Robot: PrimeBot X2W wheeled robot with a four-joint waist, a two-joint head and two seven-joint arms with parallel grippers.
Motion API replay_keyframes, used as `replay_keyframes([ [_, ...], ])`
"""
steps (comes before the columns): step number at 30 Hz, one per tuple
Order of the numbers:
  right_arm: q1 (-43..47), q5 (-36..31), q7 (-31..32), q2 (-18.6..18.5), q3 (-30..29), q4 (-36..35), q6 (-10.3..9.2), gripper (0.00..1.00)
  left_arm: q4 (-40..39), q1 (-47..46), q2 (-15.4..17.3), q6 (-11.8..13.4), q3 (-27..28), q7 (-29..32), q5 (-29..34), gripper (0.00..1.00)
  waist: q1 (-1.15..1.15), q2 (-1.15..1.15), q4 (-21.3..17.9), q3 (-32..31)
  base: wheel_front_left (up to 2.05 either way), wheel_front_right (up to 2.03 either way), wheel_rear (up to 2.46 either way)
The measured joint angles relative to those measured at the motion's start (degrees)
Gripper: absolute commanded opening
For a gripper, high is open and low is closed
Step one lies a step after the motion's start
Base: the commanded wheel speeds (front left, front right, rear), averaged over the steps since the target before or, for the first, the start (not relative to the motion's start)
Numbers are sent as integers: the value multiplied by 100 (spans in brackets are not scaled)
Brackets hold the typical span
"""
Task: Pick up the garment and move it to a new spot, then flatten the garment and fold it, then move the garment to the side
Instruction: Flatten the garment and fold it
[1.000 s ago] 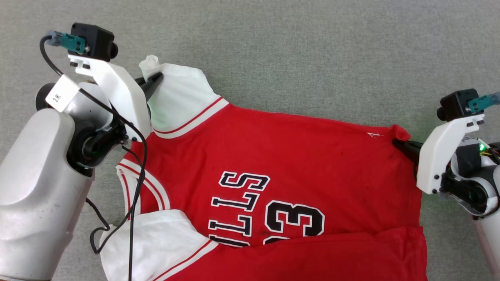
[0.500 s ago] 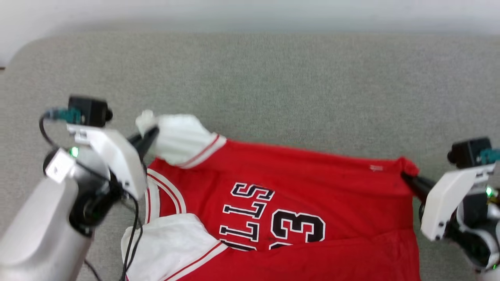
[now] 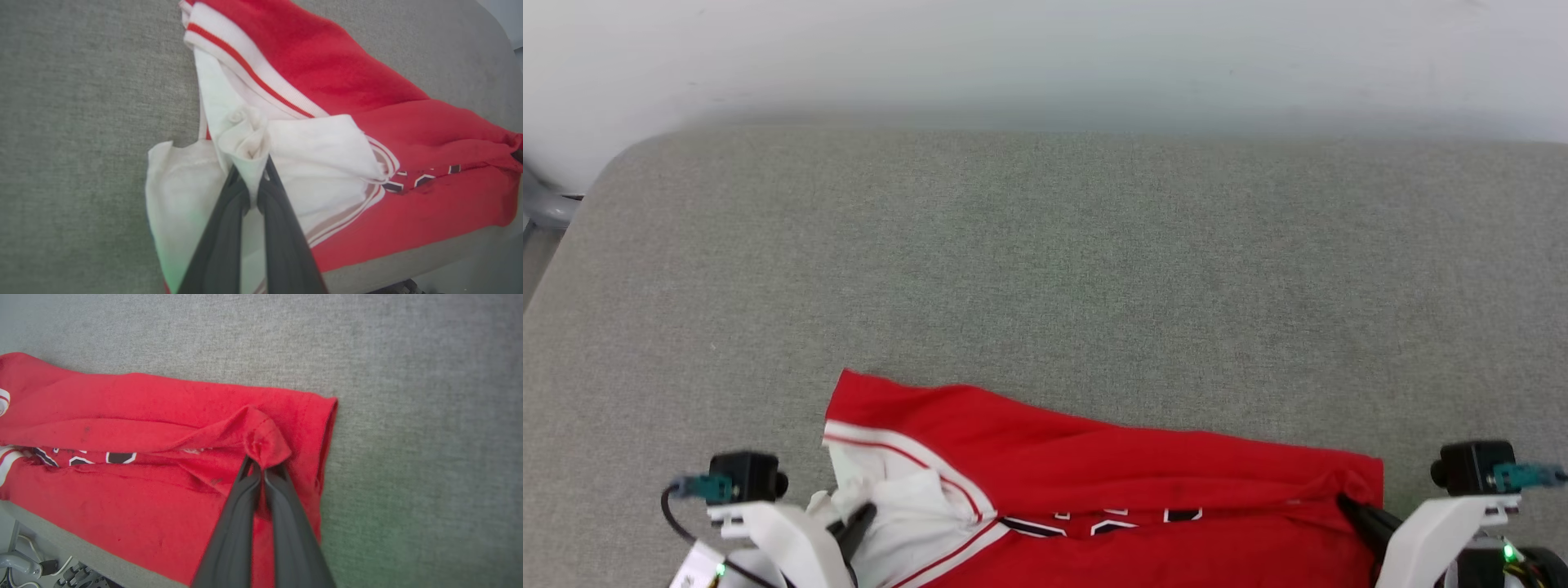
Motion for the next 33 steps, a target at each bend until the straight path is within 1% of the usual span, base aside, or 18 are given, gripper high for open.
replay_keyframes([
  [3,153,5,-226,59,-77,164,0,0,33,276,-101,48,21,-138,-86,0,0,0,-1,-18,0,0,0],
  [4,201,19,-293,91,-82,211,0,3,80,321,-149,49,22,-182,-120,0,0,0,3,-28,0,0,0],
  [5,249,21,-392,133,-91,249,0,20,133,364,-179,53,16,-261,-96,0,0,0,4,-42,0,0,0],
  [6,297,41,-468,160,-90,287,0,65,197,385,-212,73,24,-354,-92,0,0,0,7,-56,0,0,0],
  [7,341,62,-523,196,-89,333,0,100,270,387,-252,57,27,-472,-63,20,0,0,4,-66,0,0,0],
  [9,408,131,-743,333,-155,372,-1,100,386,386,-349,-15,41,-721,8,100,0,0,-2,-94,0,0,0],
  [11,460,159,-859,409,-145,345,2,100,482,382,-410,-46,41,-911,75,100,0,0,-2,-129,0,0,0],
  [14,578,153,-933,421,-202,144,-2,100,520,364,-392,-110,91,-1162,166,100,0,0,3,-216,0,0,0],
  [16,672,141,-889,416,-220,-78,-2,100,489,333,-322,-112,145,-1346,285,100,0,0,-8,-286,0,0,0],
  [19,794,99,-633,387,-297,-398,-2,100,358,288,-240,-68,260,-1708,487,100,0,0,-37,-410,0,0,0],
  [21,853,99,-430,331,-419,-547,-2,100,209,244,-210,52,347,-2120,770,100,0,0,-55,-482,0,0,0],
  [24,905,38,-90,250,-715,-698,-2,100,35,175,-211,156,420,-2626,1059,100,0,0,-66,-552,0,0,0],
  [25,923,7,178,241,-932,-748,-2,100,-31,109,-240,272,489,-2955,1248,100,0,0,-48,-563,0,0,0],
  [26,930,8,338,240,-1037,-757,-2,100,-64,74,-243,321,516,-3077,1385,100,0,0,-36,-563,0,0,0],
  [29,935,7,671,194,-1244,-836,-2,100,-232,-20,-309,386,609,-3274,1688,100,0,0,28,-520,0,0,0],
  [33,890,1,1027,171,-1215,-857,-2,100,-538,-77,-439,423,683,-3335,2160,100,1,0,156,-382,0,0,0],
])
